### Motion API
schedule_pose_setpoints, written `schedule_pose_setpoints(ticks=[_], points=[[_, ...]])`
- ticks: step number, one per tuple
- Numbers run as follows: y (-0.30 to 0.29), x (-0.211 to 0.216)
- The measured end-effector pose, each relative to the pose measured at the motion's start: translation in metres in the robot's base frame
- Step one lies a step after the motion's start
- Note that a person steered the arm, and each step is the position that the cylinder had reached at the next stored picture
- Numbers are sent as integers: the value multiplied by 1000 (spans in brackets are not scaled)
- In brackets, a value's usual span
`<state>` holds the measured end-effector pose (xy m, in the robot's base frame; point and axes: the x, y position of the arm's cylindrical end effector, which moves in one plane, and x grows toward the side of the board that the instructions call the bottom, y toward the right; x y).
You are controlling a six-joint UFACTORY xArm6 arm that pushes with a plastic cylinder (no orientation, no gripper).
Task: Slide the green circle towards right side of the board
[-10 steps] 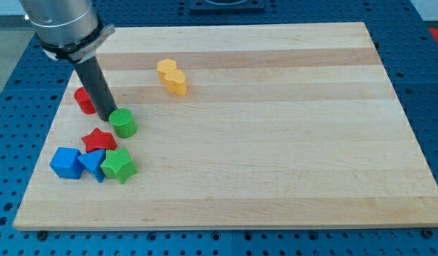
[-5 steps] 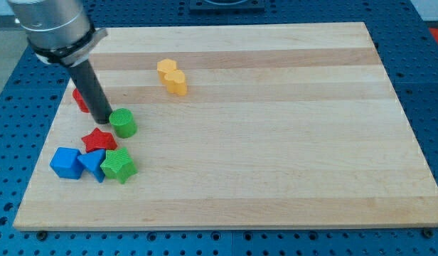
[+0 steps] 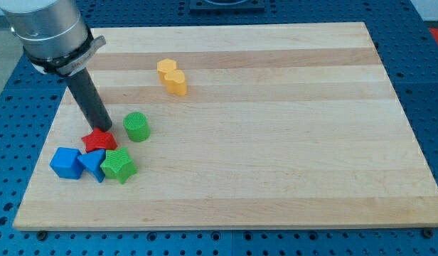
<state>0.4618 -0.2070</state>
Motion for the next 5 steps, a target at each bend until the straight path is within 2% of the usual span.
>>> schedule_pose_setpoints(ticks=[3,4,5], points=[[104,1],[120,1],[107,4]])
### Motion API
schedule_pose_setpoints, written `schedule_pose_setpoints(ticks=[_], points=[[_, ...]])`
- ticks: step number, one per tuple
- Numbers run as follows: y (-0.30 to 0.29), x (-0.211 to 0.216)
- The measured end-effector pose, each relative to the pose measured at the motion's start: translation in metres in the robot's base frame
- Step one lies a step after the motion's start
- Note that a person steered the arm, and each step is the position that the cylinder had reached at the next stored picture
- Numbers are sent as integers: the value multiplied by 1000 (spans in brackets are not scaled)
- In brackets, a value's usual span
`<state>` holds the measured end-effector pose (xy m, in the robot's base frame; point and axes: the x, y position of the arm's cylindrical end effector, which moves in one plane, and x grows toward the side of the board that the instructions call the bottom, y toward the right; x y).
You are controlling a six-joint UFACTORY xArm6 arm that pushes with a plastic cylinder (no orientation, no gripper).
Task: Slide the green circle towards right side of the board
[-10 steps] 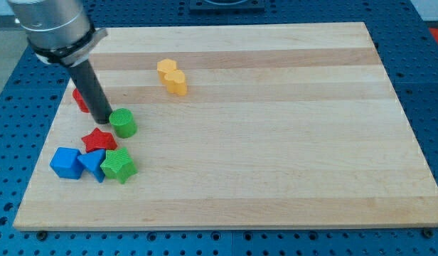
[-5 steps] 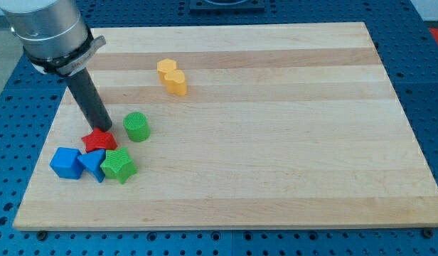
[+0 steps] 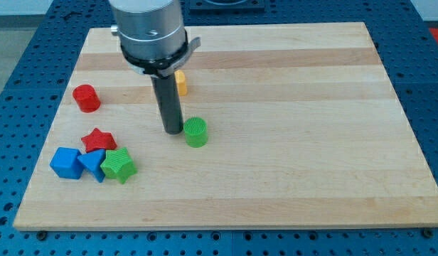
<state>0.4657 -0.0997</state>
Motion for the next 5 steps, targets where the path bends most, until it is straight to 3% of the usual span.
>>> schedule_pose_setpoints(ticks=[2,4,5], points=[[5,15],[90,12],[103,12]])
